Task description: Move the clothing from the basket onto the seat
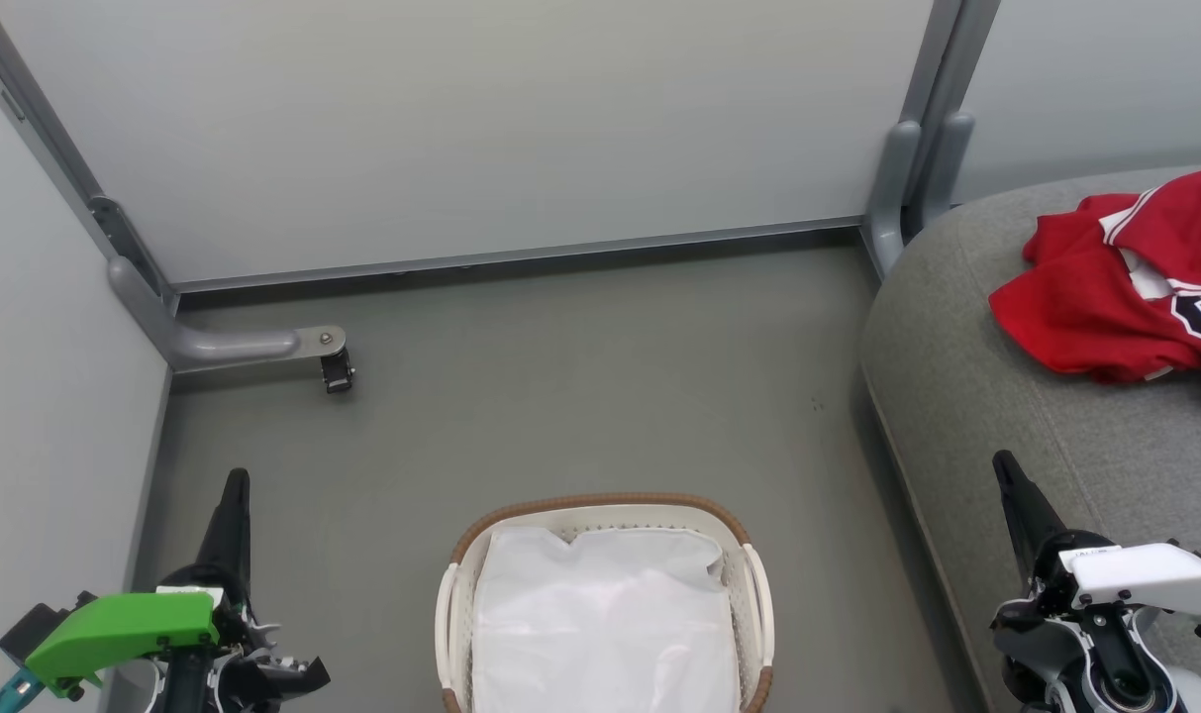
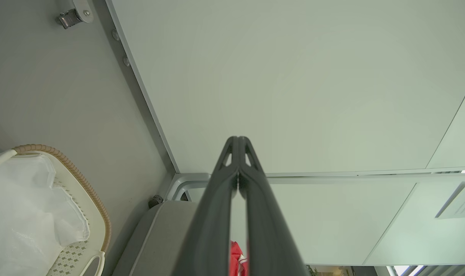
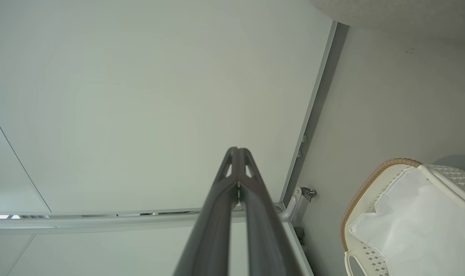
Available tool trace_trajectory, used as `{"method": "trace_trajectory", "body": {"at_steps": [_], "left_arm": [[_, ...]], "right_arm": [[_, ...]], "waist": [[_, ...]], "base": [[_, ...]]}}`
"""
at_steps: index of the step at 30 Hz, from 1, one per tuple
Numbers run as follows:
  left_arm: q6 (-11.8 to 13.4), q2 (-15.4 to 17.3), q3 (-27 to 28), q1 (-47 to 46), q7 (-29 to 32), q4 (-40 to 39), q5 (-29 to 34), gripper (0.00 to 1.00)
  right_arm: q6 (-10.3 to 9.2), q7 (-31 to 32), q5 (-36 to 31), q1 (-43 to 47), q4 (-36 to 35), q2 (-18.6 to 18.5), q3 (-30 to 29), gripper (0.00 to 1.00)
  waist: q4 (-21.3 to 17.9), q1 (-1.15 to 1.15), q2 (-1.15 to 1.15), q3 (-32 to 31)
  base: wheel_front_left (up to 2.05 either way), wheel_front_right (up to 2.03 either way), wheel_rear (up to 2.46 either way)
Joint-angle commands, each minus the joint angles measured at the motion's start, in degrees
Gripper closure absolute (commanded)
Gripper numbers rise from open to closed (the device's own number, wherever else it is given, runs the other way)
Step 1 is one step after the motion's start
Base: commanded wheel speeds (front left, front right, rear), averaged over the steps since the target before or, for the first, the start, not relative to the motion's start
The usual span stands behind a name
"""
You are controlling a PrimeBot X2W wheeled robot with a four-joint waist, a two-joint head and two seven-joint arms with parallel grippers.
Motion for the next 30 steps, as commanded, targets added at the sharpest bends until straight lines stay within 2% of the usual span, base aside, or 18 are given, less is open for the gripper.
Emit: {"method": "trace_trajectory", "body": {"at_steps": [1,8,30], "left_arm": [[-0.45,0.03,0.43,-1.02,0.31,-0.32,-1.08,1.0],[-0.54,0.0,0.83,-1.27,1.03,-0.41,-3.34,1.0],[-0.5,0.01,0.78,-1.14,1.04,-0.37,-3.24,1.0]], "right_arm": [[-0.02,0.42,1.2,-0.75,-0.3,-0.36,-0.2,1.0],[-0.02,1.13,3.78,-0.77,-0.39,-0.38,-0.4,1.0],[-0.02,1.11,3.7,-0.73,-0.38,-0.37,-0.38,1.0]], "waist": [[-0.04,0.0,0.0,0.0],[-0.26,0.0,0.0,0.02],[-0.27,0.0,0.0,0.02]], "base": [[0.0,0.0,0.0],[0.0,0.0,0.0],[0.0,0.0,0.0]]}}
